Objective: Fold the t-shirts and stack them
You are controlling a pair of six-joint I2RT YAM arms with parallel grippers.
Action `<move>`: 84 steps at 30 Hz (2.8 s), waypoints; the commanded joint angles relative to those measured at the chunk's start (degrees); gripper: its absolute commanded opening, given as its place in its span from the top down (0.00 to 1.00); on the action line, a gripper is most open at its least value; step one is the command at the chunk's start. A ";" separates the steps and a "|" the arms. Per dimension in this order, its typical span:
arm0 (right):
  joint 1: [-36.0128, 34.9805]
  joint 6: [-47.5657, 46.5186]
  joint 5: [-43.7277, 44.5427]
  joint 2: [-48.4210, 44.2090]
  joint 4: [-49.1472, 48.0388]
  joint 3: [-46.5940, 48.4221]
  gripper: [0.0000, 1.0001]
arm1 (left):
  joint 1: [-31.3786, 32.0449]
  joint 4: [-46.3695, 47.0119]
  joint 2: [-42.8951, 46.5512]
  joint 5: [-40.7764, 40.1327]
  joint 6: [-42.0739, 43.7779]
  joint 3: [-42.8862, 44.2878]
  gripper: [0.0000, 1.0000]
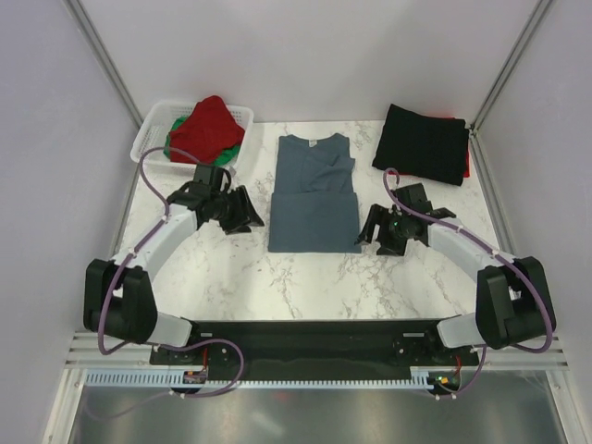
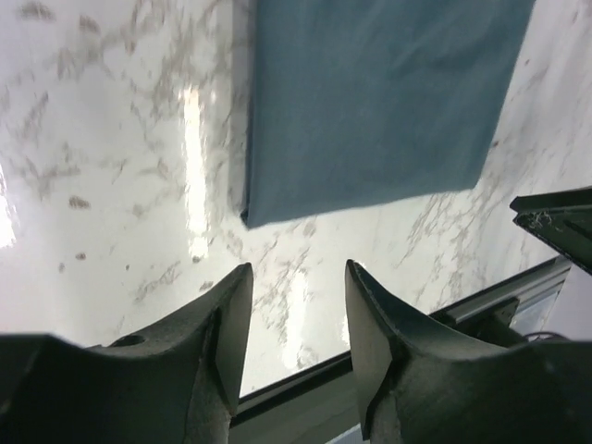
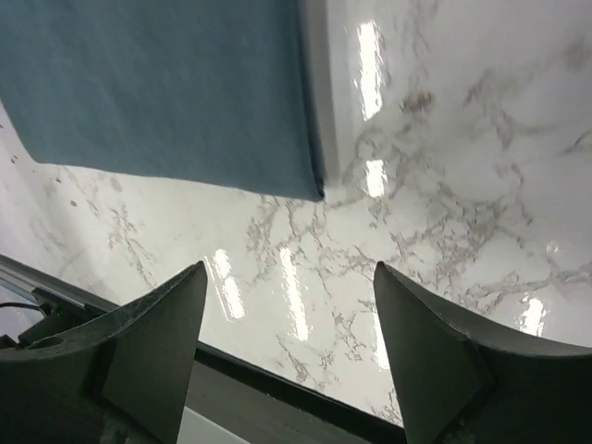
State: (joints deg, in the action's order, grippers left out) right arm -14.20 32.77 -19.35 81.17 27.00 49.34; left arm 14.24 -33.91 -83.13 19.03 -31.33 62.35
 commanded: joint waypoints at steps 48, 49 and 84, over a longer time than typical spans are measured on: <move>-0.31 -0.26 -7.10 14.02 -31.22 -15.85 0.93 | 1.84 47.97 -6.16 6.55 -9.80 -33.52 0.73; -0.31 -0.25 -7.19 13.93 -31.83 -16.03 0.95 | 1.93 48.15 -6.43 6.55 -9.80 -33.26 0.76; -2.24 8.00 -6.75 -35.07 8.02 -18.41 1.00 | 16.08 9.14 46.37 -4.70 -23.24 -39.50 0.98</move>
State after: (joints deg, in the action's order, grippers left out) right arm -15.77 38.81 -27.05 52.42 20.93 28.75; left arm 28.99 -13.58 -42.13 17.43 -49.32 23.07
